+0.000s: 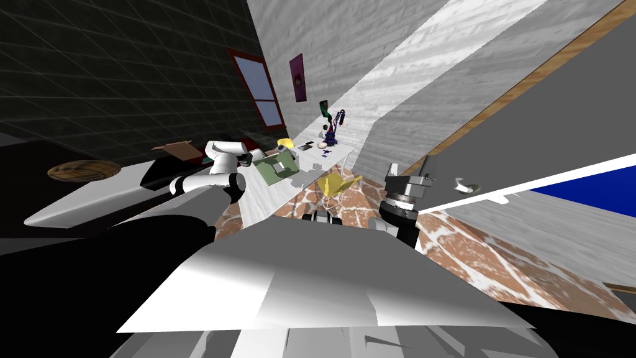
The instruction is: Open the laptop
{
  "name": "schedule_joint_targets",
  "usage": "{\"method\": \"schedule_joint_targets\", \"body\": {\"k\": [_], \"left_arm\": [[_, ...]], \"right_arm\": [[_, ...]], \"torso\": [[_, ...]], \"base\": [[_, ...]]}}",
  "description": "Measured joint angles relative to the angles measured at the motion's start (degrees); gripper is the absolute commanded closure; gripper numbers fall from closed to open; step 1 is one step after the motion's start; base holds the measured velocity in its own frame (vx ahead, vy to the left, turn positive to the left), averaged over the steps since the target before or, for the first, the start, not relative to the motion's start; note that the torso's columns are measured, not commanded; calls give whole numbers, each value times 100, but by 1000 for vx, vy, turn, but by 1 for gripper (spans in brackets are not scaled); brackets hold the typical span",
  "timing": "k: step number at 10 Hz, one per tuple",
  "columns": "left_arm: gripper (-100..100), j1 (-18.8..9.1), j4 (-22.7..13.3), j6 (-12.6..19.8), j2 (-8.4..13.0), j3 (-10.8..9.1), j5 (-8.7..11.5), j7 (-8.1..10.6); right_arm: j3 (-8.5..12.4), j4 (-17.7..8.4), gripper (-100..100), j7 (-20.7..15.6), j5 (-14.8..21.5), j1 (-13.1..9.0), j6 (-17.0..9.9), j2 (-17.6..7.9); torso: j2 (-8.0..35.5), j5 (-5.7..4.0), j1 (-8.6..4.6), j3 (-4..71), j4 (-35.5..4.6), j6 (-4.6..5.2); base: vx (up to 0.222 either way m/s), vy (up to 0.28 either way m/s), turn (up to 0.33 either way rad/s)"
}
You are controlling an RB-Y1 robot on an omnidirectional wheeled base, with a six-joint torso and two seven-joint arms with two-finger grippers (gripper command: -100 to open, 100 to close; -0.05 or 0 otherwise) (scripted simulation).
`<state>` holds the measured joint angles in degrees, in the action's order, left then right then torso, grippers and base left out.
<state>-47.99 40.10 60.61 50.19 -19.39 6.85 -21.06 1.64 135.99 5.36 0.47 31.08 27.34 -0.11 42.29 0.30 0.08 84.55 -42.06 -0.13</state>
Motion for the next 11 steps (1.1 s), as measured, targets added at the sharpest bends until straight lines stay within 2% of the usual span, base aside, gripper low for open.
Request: {"method": "schedule_joint_targets", "body": {"k": [2,4,5,7,9,11], "left_arm": [[100,-121,-249,91,36,-5,51,-77],[100,-62,-128,286,26,-36,90,-98],[100,-146,-246,353,41,-25,97,-115],[100,-118,-177,548,17,-42,128,-120],[100,-149,-200,679,39,-53,158,-153],[100,-154,-285,951,6,-94,220,-172]], "right_arm": [[0,0,0,0,0,0,0,0],[0,0,0,0,0,0,0,0],[0,0,0,0,0,0,0,0],[0,0,0,0,0,0,0,0],[0,0,0,0,0,0,0,0],[1,0,0,0,0,0,0,-1]], "torso": [[0,2,9,-1,-1,7],[6,0,-4,-5,-1,0],[5,-1,-2,-4,-2,5],[-5,0,2,2,0,13],[-4,-13,-3,3,-9,9],[-29,2,26,17,3,13]], "base": [[40,65,-28],[22,35,-6],[23,40,-12],[30,48,-16],[27,46,-13],[101,127,-18]]}}
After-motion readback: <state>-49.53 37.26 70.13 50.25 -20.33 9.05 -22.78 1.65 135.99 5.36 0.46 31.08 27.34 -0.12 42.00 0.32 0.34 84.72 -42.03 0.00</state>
